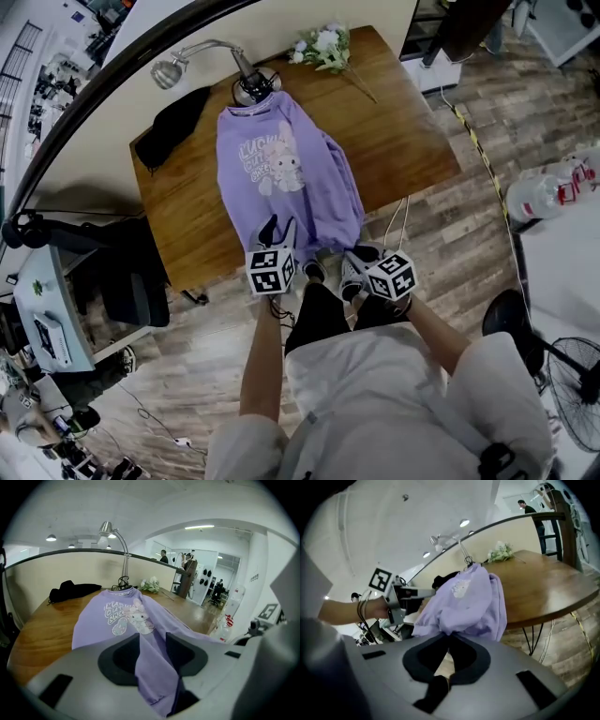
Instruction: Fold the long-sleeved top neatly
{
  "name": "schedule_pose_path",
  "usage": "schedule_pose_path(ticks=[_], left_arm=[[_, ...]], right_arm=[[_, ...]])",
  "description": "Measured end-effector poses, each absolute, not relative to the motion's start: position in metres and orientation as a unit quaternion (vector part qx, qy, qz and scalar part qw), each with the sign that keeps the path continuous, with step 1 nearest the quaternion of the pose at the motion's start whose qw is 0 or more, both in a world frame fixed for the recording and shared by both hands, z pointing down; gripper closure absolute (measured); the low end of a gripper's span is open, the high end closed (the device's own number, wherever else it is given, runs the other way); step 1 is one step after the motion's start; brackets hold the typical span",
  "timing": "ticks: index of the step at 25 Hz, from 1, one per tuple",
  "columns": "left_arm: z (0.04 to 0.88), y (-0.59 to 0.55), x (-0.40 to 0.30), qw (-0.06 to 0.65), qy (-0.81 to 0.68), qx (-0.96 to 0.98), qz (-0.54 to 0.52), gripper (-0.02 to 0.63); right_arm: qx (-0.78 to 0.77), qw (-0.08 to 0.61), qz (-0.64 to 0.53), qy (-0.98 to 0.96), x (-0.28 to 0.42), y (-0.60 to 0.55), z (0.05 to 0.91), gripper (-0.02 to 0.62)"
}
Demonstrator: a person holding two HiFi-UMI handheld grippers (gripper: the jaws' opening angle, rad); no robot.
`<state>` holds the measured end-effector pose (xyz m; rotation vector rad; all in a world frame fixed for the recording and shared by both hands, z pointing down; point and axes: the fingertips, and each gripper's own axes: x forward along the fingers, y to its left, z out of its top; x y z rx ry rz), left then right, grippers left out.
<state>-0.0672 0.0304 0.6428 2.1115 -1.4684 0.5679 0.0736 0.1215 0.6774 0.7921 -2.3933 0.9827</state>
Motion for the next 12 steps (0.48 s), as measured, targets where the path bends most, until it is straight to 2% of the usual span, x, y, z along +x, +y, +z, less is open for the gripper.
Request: schedule_pose_path(ticks=[4,7,12], left_arm=[[0.633,0.023,-0.073,0.246,-0.538,0.779,0.208,0.432],[0.625,0.017,-0.077,0.239,-0.533,0.783,0.212,0.465],[0.609,0.003,-0.090,0.228,-0.537,0.786,0.203,0.574]], right_arm=[[0.313,0.137,0.330,-0.880,0.090,0.083,0.612,0.574],[0.351,0.091,0.307,-0.880,0.113,0.048,0.567,0.574],[0.419,0.053,0.263,-0.868,0.153,-0.011,0.512,0.574]])
